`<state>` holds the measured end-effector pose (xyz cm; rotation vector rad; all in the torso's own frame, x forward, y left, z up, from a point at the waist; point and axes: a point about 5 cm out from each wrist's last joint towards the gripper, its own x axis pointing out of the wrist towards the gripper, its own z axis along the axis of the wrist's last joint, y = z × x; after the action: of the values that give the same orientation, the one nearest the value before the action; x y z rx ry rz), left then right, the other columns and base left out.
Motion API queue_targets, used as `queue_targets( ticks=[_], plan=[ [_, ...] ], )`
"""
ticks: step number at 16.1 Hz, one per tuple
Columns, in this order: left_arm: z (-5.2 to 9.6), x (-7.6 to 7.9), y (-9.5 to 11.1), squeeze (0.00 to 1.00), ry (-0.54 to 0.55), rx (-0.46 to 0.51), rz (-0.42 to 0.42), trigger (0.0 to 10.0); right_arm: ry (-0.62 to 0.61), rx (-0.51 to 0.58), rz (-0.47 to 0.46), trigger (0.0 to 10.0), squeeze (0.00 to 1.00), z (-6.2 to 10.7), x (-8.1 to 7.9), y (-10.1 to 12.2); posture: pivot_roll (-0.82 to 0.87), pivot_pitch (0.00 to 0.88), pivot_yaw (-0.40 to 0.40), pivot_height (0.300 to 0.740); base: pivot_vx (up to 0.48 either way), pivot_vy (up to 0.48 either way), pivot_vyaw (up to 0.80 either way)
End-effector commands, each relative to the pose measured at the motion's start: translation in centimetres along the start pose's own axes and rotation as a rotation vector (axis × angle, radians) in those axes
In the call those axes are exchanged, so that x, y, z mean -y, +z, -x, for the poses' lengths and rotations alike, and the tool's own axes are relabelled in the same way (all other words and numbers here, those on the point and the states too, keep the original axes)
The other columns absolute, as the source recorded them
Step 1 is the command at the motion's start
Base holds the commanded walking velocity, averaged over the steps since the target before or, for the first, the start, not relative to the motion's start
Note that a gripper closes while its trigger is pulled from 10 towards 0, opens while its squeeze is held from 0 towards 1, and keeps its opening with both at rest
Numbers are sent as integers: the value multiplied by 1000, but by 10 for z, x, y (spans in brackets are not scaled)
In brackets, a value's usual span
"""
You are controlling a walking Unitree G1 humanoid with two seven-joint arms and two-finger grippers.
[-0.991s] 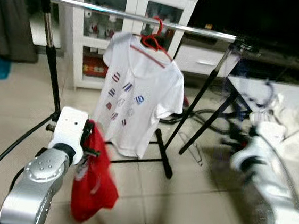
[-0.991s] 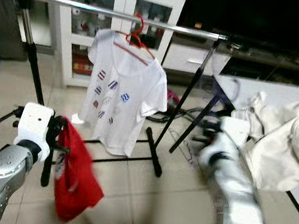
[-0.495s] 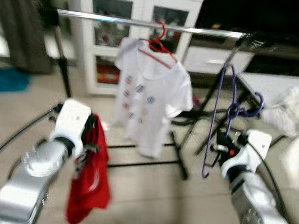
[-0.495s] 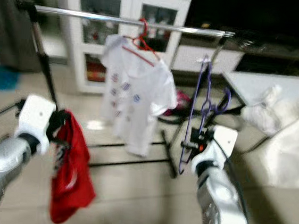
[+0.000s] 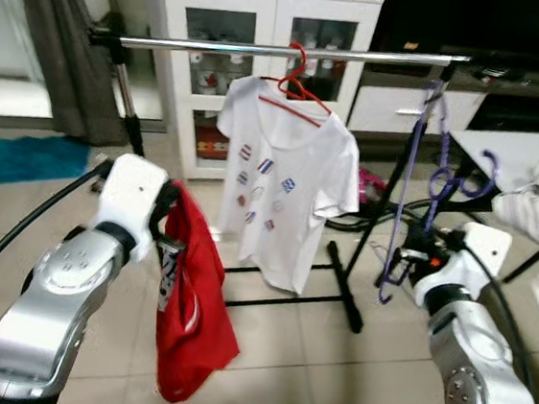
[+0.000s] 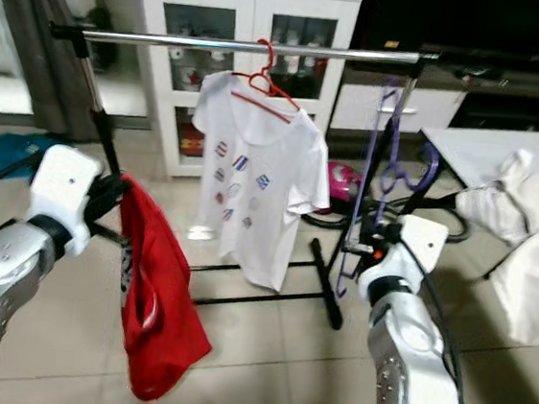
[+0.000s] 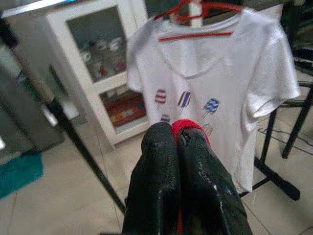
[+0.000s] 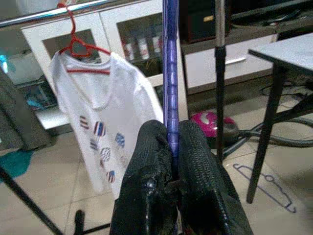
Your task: Hang hanger
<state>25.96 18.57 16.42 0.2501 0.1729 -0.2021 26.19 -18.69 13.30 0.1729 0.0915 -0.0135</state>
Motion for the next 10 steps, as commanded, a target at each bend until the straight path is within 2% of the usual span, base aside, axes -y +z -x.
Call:
queue_targets(
  ticks=[1, 2, 4, 5, 6, 8, 10],
  plan=[
    [1, 1, -3, 0, 8, 8, -1, 0, -7, 17, -9, 0, 0, -1, -2, 2, 26, 0, -47, 740, 0, 0, 0],
    [0, 6, -11, 0, -6, -14, 4, 0, -17, -13, 6, 0, 0, -2, -3, -3, 26, 0, -47, 740, 0, 0, 0],
    [-2, 12, -14, 0, -24, -16, 17, 0, -18, -19, -2, 0, 0, -1, -5, -7, 16, 0, -64, 740, 0, 0, 0],
    [-6, 18, -13, 0, -48, -7, 46, 10000, -30, -29, -32, 6745, 0, 0, -5, -8, 16, 0, -65, 740, 0, 0, -800],
    [-8, 21, -13, 0, -59, 1, 46, 10000, -34, -37, -31, 10000, 0, 0, -4, -10, 5, 0, -68, 740, 0, 0, -800],
    [-11, 24, -14, 0, -67, 17, 24, 10000, -29, -54, -10, 10000, 0, -1, -4, -13, -10, 0, -69, 740, 0, 0, -800],
    [-9, 20, -16, 0, 1, 10, 54, 10000, 14, -27, 15, 10000, 0, 5, -6, -4, -27, 0, -73, 740, 0, 0, -800]
  ],
)
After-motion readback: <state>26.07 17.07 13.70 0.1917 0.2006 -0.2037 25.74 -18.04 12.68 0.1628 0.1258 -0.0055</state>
